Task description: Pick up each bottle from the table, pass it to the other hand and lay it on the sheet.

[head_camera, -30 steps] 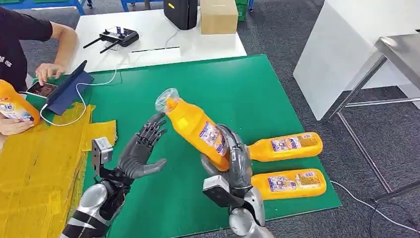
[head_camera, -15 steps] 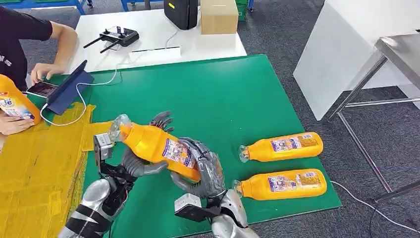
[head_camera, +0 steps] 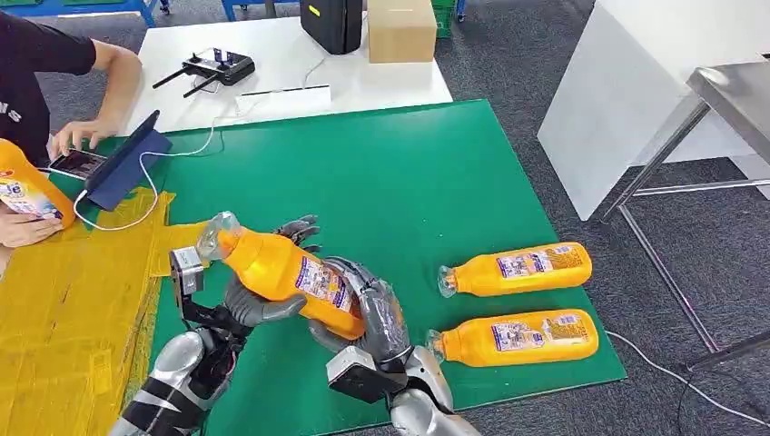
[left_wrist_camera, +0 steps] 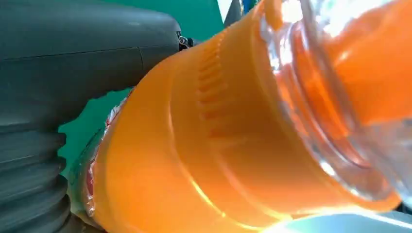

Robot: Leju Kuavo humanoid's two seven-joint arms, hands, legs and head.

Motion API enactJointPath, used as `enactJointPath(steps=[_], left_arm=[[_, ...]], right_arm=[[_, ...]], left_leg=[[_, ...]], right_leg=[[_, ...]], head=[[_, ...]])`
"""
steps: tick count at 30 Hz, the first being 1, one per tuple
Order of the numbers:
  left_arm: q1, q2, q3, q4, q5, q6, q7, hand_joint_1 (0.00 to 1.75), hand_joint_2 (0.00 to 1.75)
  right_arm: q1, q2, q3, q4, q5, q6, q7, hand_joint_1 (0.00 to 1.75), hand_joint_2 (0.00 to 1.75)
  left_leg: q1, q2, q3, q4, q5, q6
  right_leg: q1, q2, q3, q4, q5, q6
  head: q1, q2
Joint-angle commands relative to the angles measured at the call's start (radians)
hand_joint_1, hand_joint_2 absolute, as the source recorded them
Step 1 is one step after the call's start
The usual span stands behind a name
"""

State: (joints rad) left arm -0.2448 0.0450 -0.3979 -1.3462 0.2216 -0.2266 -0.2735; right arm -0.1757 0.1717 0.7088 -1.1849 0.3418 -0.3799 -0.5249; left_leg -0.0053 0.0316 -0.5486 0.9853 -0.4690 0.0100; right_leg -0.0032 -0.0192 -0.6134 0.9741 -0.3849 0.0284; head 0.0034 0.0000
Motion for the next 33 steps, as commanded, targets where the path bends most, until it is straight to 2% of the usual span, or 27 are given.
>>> enactJointPath(steps=[1,11,12,13,16,17,19,22,24,26,30,31,33], left_arm=[[-0.039,-0.014,0.027,0.047,0.01,0.03,0.0,1.75,1.75],[-0.036,-0.022,0.038,0.048,0.0,0.071,-0.005,1.75,1.75],[-0.036,-0.022,0.038,0.048,0.0,0.071,-0.005,1.75,1.75],[-0.031,-0.025,0.045,0.041,-0.015,0.105,-0.01,1.75,1.75],[-0.029,-0.025,0.047,0.031,-0.031,0.131,-0.01,1.75,1.75],[-0.029,-0.025,0.047,0.031,-0.031,0.131,-0.01,1.75,1.75],[-0.029,-0.025,0.047,0.031,-0.031,0.131,-0.01,1.75,1.75],[-0.029,-0.025,0.047,0.031,-0.031,0.131,-0.01,1.75,1.75],[-0.029,-0.025,0.047,0.031,-0.031,0.131,-0.01,1.75,1.75],[-0.038,-0.03,0.055,0.024,-0.182,0.32,-0.034,1.75,1.75],[-0.059,-0.037,0.091,0.011,-0.411,0.558,-0.034,1.75,1.75],[-0.069,-0.032,0.108,0.018,-0.531,0.67,-0.036,1.75,1.75],[-0.083,-0.037,0.153,0.031,-0.719,0.804,-0.008,1.75,1.75]], right_arm=[[-0.008,-0.031,0.041,0.031,-0.001,0.022,-0.009,1.75,1.75],[0.011,-0.027,0.017,-0.007,-0.027,-0.002,-0.04,1.75,1.75],[0.011,-0.027,0.017,-0.007,-0.027,-0.002,-0.04,1.08,1.75],[0.024,-0.028,0.008,-0.045,-0.039,-0.014,-0.045,0.0,1.75],[0.032,-0.033,0.008,-0.076,-0.045,-0.02,-0.049,0.0,1.75],[0.032,-0.033,0.008,-0.076,-0.045,-0.02,-0.049,0.0,1.75],[0.032,-0.033,0.008,-0.076,-0.045,-0.02,-0.049,0.0,1.75],[0.032,-0.033,0.008,-0.076,-0.045,-0.02,-0.049,0.0,1.75],[0.032,-0.033,0.008,-0.076,-0.045,-0.02,-0.049,0.0,1.75],[0.046,-0.035,-0.005,-0.118,-0.068,-0.04,-0.06,0.0,1.75],[0.079,-0.061,-0.02,-0.264,-0.067,-0.052,-0.053,0.0,1.75],[0.086,-0.067,-0.027,-0.302,-0.066,-0.054,-0.051,0.0,1.75],[0.098,-0.074,-0.043,-0.366,-0.064,-0.051,-0.044,0.0,1.75]], left_leg=[[0.002,-0.004,0.004,0.0,-0.001,-0.001],[0.002,-0.004,0.003,0.0,-0.001,-0.001],[0.001,-0.003,0.002,0.0,0.0,-0.001],[0.002,-0.004,0.004,0.0,-0.002,-0.001],[0.001,-0.003,0.002,0.0,-0.001,-0.001],[0.003,-0.005,0.006,0.001,-0.003,-0.002],[0.001,-0.002,0.001,0.0,-0.001,-0.001],[0.002,-0.006,0.003,0.0,-0.001,-0.001],[0.001,-0.001,0.001,0.0,0.0,0.0],[0.002,-0.004,0.003,0.0,-0.001,-0.001],[0.001,-0.004,0.0,0.001,-0.001,-0.001],[0.002,-0.005,0.001,0.002,-0.002,-0.001],[0.002,-0.006,0.001,0.002,-0.001,-0.001]], right_leg=[[0.001,0.0,0.005,-0.001,-0.001,0.0],[0.001,0.0,0.004,-0.001,-0.001,0.0],[0.001,0.0,0.003,-0.001,-0.001,0.0],[0.001,0.0,0.005,-0.001,-0.002,0.0],[0.001,0.0,0.002,0.0,-0.001,0.0],[0.002,0.0,0.007,0.0,-0.003,0.0],[0.001,0.001,0.002,-0.001,0.0,0.0],[0.001,-0.002,0.004,-0.001,-0.002,0.0],[0.001,0.0,0.001,-0.001,0.0,0.0],[0.001,0.0,0.004,-0.001,-0.001,0.0],[0.001,-0.002,0.001,0.0,-0.001,0.0],[0.001,-0.002,0.002,0.001,-0.002,0.0],[0.001,-0.002,0.002,0.001,-0.002,0.0]], head=[[0.0,0.0],[0.0,0.0],[0.0,0.0],[0.0,0.0],[0.0,0.0],[0.0,0.0],[0.0,0.0],[0.0,0.0],[0.0,0.0],[0.0,0.0],[0.0,0.0],[0.0,0.0],[0.0,0.0]])
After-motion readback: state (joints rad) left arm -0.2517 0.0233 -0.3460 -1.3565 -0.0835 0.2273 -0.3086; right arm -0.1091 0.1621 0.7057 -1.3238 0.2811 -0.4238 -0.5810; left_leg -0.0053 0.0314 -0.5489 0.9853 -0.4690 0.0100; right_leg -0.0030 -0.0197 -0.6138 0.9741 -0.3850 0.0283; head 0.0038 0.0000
